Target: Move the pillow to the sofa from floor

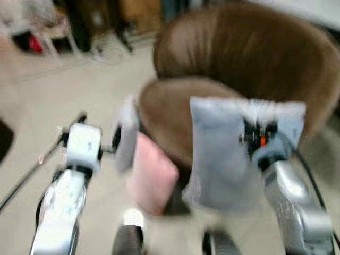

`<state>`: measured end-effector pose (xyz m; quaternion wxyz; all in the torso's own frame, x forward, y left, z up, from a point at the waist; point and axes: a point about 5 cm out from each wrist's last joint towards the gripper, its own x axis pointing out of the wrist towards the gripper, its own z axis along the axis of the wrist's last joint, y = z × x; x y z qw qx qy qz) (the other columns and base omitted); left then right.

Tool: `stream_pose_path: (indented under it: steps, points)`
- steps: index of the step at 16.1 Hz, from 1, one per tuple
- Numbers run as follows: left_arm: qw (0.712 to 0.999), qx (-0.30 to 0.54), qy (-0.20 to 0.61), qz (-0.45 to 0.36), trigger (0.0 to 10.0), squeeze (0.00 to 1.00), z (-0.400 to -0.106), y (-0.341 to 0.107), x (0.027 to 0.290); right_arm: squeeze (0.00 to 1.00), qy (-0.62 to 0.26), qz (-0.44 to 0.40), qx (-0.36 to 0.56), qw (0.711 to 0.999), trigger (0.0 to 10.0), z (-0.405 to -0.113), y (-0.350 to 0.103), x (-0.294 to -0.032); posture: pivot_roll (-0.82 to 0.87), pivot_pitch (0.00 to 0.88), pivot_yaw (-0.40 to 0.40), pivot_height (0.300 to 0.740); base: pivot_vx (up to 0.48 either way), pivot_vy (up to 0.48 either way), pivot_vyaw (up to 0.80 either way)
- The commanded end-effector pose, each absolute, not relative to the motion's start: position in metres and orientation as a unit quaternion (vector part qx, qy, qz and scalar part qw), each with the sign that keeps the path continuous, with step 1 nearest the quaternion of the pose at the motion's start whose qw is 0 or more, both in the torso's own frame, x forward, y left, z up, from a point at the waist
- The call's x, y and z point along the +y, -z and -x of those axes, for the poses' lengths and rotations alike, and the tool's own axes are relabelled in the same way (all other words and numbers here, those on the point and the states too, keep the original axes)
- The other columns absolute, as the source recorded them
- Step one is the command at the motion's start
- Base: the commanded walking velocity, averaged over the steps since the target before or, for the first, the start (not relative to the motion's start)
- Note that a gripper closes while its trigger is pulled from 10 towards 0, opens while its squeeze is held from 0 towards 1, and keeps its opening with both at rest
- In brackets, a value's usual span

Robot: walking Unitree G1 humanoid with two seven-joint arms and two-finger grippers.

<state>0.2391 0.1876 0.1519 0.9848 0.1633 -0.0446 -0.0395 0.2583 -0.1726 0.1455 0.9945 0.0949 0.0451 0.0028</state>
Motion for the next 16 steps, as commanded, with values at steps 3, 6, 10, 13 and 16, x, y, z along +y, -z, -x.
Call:
stream_pose_path:
  steps: [3,6,10,13,16]
  points:
    - [0.985,-0.036,0.049,-0.161,10.0,0.0,-0.239,-0.146,0.187,0.0,0.026,-0.102,0.016,0.994,10.0,-0.261,-0.149,-0.18,-0.02,0.0,0.019,0.733,0.0,0.0,0.0]
    - [0.984,-0.041,0.055,-0.163,10.0,0.0,-0.244,-0.148,0.188,0.0,0.045,-0.108,0.008,0.993,10.0,-0.263,-0.145,-0.183,-0.02,0.0,0.031,0.74,0.0,0.0,0.0]
    - [0.984,-0.047,0.066,-0.161,10.0,0.0,-0.248,-0.15,0.187,0.0,0.045,-0.095,0.019,0.994,10.0,-0.262,-0.134,-0.178,-0.02,0.0,0.039,0.74,0.232,0.0,0.0]
    - [0.983,-0.048,0.071,-0.164,10.0,0.0,-0.25,-0.15,0.188,0.0,0.052,-0.1,0.023,0.993,10.0,-0.264,-0.131,-0.18,-0.02,0.0,0.044,0.74,0.363,0.0,-0.2]
    - [0.982,-0.05,0.072,-0.166,10.0,0.0,-0.251,-0.151,0.189,0.0,0.035,-0.09,0.004,0.995,10.0,-0.267,-0.134,-0.18,-0.01,0.0,0.049,0.74,0.365,0.0,-0.46]
